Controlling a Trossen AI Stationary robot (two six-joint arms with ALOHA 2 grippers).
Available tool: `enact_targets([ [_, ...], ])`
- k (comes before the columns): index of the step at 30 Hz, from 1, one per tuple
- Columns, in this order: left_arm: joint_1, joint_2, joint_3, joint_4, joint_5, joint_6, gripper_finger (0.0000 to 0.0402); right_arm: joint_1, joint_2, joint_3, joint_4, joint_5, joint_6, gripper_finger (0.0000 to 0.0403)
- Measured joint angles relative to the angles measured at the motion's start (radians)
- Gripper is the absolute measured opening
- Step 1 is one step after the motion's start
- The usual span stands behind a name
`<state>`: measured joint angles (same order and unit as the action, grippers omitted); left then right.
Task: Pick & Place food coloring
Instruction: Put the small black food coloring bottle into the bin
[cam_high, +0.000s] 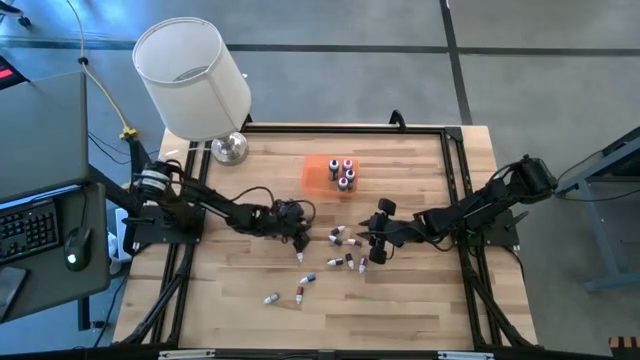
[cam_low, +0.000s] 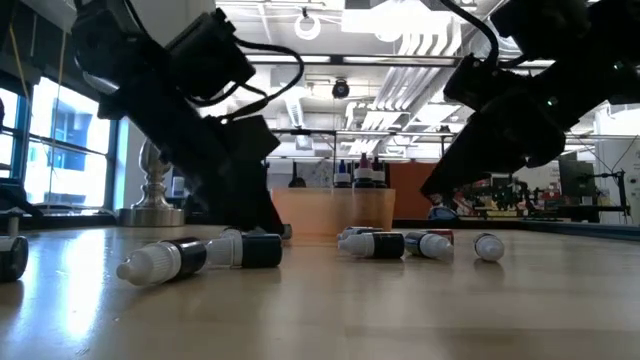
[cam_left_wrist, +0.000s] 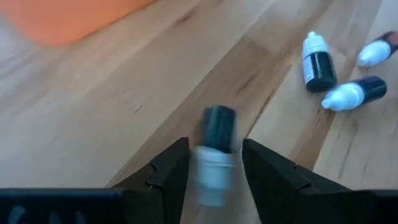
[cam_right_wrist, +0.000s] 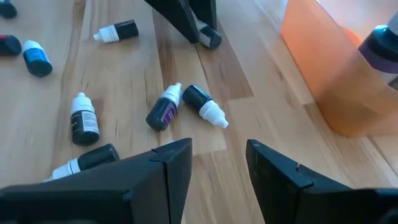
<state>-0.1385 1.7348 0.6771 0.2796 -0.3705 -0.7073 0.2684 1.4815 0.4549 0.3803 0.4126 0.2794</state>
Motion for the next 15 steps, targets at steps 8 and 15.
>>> enact_targets([
  [8, 0.0, 0.01, 0.0, 0.006, -0.013, 0.097, 0.0149, 0.0, 0.0, 0.0, -0.001, 0.0, 0.0, 0.014],
  [15, 0.001, 0.011, -0.001, 0.001, -0.027, 0.135, 0.0086, 0.0, 0.0, 0.0, -0.001, 0.0, 0.0, 0.014],
])
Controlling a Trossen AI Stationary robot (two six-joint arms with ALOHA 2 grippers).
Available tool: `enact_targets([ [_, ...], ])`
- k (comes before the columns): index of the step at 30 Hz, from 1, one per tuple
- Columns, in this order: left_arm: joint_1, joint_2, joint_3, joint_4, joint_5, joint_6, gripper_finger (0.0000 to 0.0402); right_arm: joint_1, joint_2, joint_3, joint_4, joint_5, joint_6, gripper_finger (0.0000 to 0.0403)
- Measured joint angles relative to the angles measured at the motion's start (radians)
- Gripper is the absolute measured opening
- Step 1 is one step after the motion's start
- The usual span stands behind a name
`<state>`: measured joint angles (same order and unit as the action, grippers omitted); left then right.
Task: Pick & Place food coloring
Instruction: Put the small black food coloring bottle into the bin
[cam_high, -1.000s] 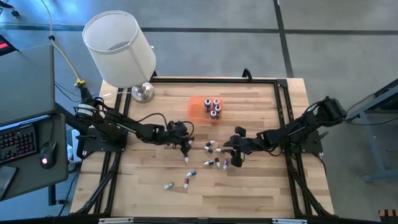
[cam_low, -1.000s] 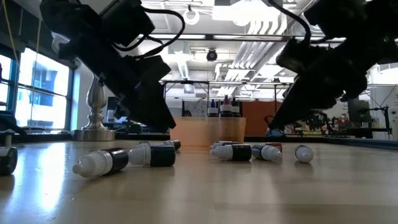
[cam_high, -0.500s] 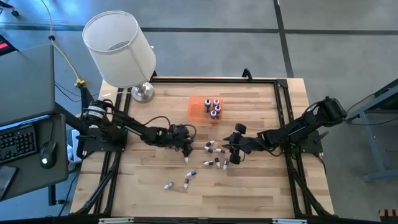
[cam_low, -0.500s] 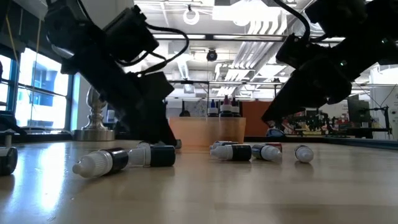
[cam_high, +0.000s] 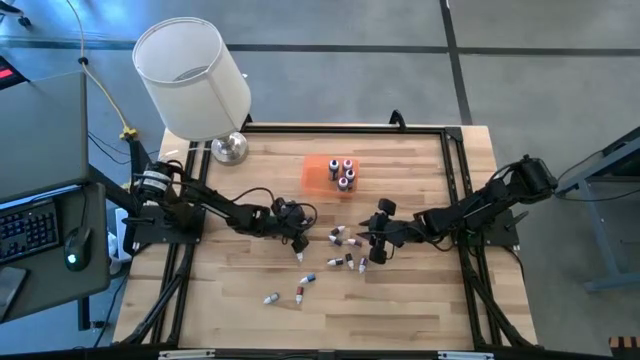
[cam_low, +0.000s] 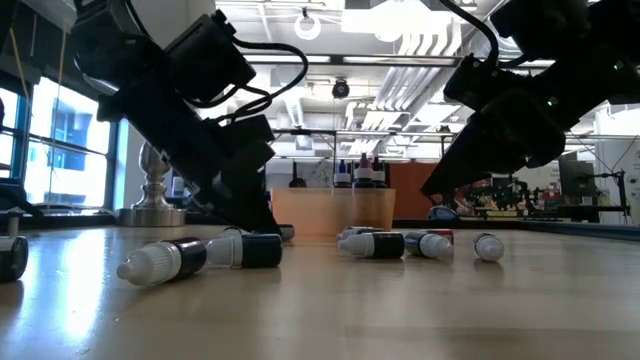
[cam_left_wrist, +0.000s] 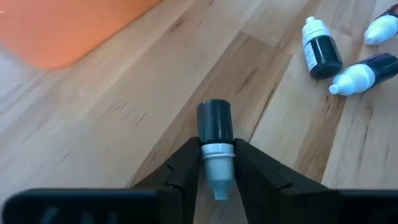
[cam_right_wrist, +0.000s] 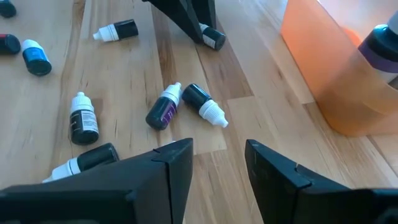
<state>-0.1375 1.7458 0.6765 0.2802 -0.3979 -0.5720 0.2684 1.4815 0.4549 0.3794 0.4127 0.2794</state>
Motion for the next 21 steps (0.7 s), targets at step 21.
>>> enact_targets([
  [21, 0.244, -0.249, 0.19, -0.316, 0.006, 0.26, 0.0066, 0.0, 0.0, 0.0, -0.001, -0.003, 0.001, 0.014],
])
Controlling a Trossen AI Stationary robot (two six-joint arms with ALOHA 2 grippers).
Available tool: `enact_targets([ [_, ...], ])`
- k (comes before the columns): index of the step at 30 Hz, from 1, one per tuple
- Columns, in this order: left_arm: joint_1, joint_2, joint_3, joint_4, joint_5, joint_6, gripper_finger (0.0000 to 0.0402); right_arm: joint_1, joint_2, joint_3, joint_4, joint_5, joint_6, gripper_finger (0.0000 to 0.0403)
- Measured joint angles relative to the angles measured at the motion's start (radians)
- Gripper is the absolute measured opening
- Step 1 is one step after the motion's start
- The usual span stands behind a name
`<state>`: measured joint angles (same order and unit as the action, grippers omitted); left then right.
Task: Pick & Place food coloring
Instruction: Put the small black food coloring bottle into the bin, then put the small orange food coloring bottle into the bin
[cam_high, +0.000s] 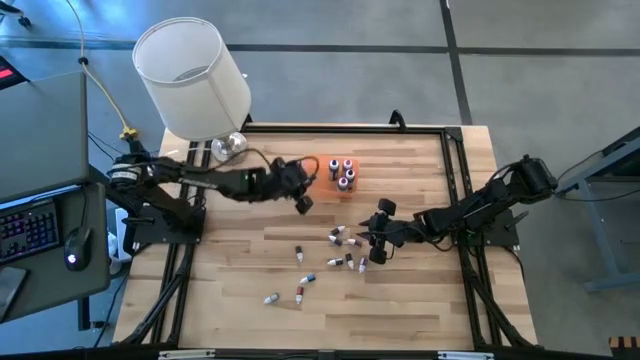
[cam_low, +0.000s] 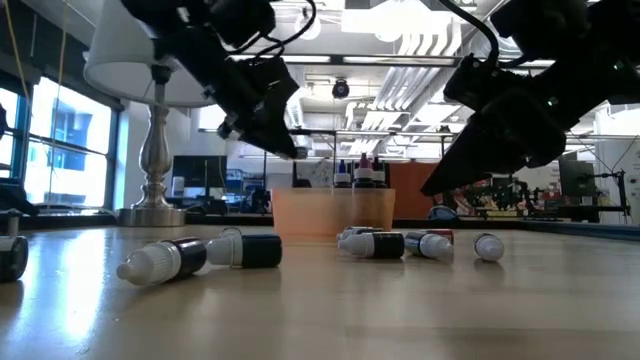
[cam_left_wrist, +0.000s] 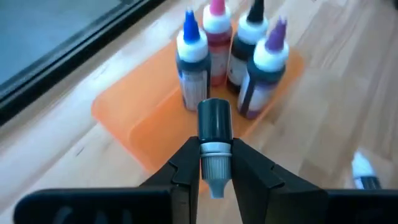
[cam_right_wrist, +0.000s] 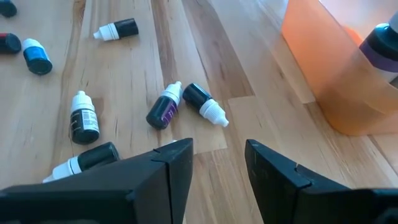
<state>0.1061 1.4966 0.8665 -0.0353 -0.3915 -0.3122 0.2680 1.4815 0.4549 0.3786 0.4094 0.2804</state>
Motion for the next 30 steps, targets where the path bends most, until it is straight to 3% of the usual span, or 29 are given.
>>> enact_targets([
  [6, 0.089, 0.1, 0.008, 0.054, 0.124, 0.024, 0.0067, 0.0, 0.0, 0.0, 0.0, -0.008, 0.007, 0.014],
  [16, 0.138, 0.171, 0.013, 0.113, 0.161, 0.113, 0.0069, 0.0, 0.0, 0.0, 0.007, -0.042, 0.007, 0.014],
  [25, 0.136, 0.171, 0.032, 0.115, 0.172, 0.16, 0.0132, 0.0, 0.0, 0.0, 0.008, -0.055, 0.009, 0.014],
  [30, 0.136, 0.17, 0.032, 0.114, 0.15, 0.152, 0.015, 0.001, 0.0, 0.0, 0.003, -0.126, 0.03, 0.0139],
])
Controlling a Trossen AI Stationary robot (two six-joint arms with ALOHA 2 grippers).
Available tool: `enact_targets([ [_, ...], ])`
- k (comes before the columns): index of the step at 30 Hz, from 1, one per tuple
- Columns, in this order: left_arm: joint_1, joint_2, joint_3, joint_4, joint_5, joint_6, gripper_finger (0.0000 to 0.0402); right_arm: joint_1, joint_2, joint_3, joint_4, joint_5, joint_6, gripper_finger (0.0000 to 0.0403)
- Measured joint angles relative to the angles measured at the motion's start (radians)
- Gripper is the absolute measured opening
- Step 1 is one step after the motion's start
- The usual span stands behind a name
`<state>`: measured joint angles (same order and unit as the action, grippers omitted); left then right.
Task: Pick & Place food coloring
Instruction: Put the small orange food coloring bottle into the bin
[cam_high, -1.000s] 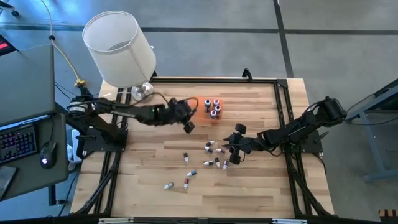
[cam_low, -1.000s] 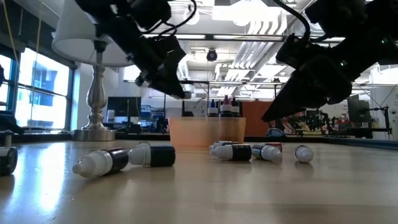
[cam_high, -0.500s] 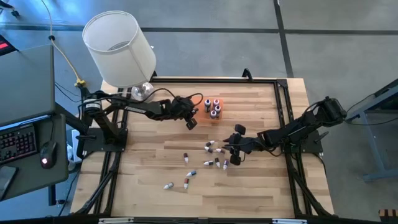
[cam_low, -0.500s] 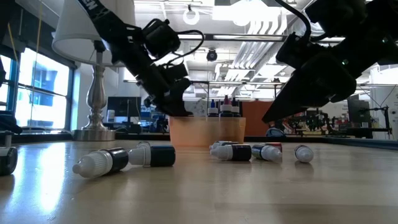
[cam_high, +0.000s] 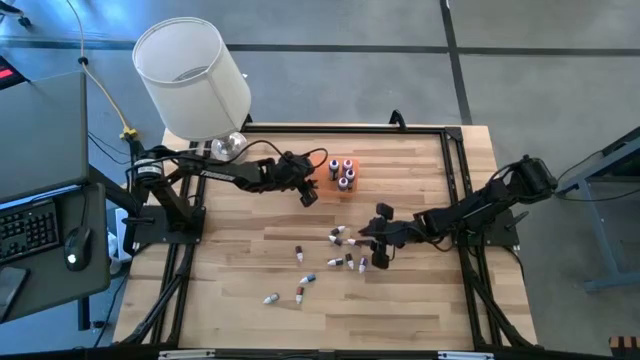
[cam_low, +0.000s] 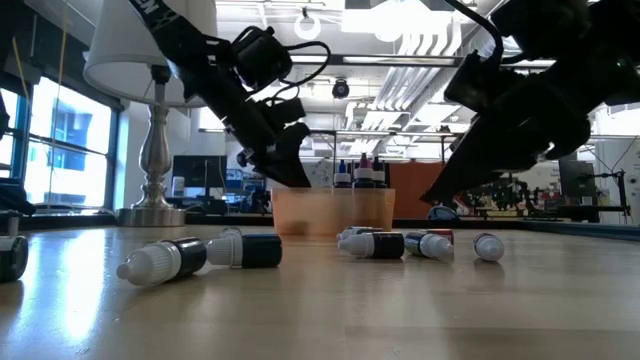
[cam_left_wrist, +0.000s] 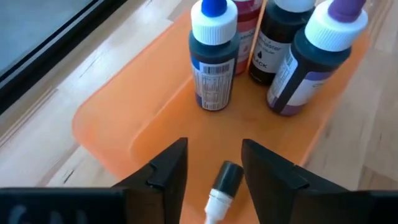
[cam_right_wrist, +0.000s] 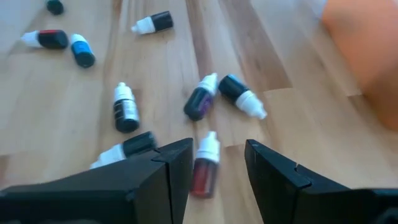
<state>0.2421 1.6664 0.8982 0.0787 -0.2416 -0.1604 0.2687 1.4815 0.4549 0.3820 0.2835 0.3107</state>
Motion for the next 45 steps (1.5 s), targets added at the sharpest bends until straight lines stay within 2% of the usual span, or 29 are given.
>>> enact_targets([
  [6, 0.0, -0.112, 0.003, -0.043, 0.005, -0.005, 0.0152, 0.0, 0.039, 0.0, -0.001, -0.003, 0.038, 0.0139],
  [17, 0.0, -0.369, 0.001, -0.252, 0.053, -0.006, 0.0152, 0.001, 0.19, 0.003, 0.071, 0.006, 0.074, 0.0139],
  [24, 0.0, -0.478, 0.001, -0.368, 0.054, -0.027, 0.0152, -0.013, 0.202, 0.004, 0.094, -0.004, 0.046, 0.0138],
  [28, 0.0, -0.531, 0.001, -0.439, 0.079, -0.029, 0.0152, -0.013, 0.204, 0.002, 0.103, 0.001, 0.038, 0.0119],
  [32, 0.0, -0.585, 0.001, -0.508, 0.102, -0.029, 0.0152, -0.025, 0.204, 0.001, 0.118, 0.001, 0.037, 0.0081],
  [35, 0.0, -0.62, 0.001, -0.54, 0.101, -0.029, 0.0152, -0.034, 0.203, 0.002, 0.185, -0.005, 0.025, 0.0063],
  [38, 0.0, -0.653, 0.001, -0.55, 0.101, -0.029, 0.0152, -0.036, 0.194, 0.048, 0.286, 0.003, -0.043, 0.0066],
  [41, 0.0, -0.673, 0.001, -0.549, 0.101, -0.028, 0.0152, -0.036, 0.193, 0.149, 0.292, 0.095, -0.16, 0.008],
  [43, 0.0, -0.678, 0.001, -0.54, 0.101, -0.026, 0.0152, -0.049, 0.193, 0.253, 0.216, 0.153, -0.263, 0.0082],
  [45, 0.0, -0.677, 0.001, -0.538, 0.101, -0.013, 0.0152, -0.069, 0.192, 0.38, 0.055, 0.169, -0.385, 0.008],
])
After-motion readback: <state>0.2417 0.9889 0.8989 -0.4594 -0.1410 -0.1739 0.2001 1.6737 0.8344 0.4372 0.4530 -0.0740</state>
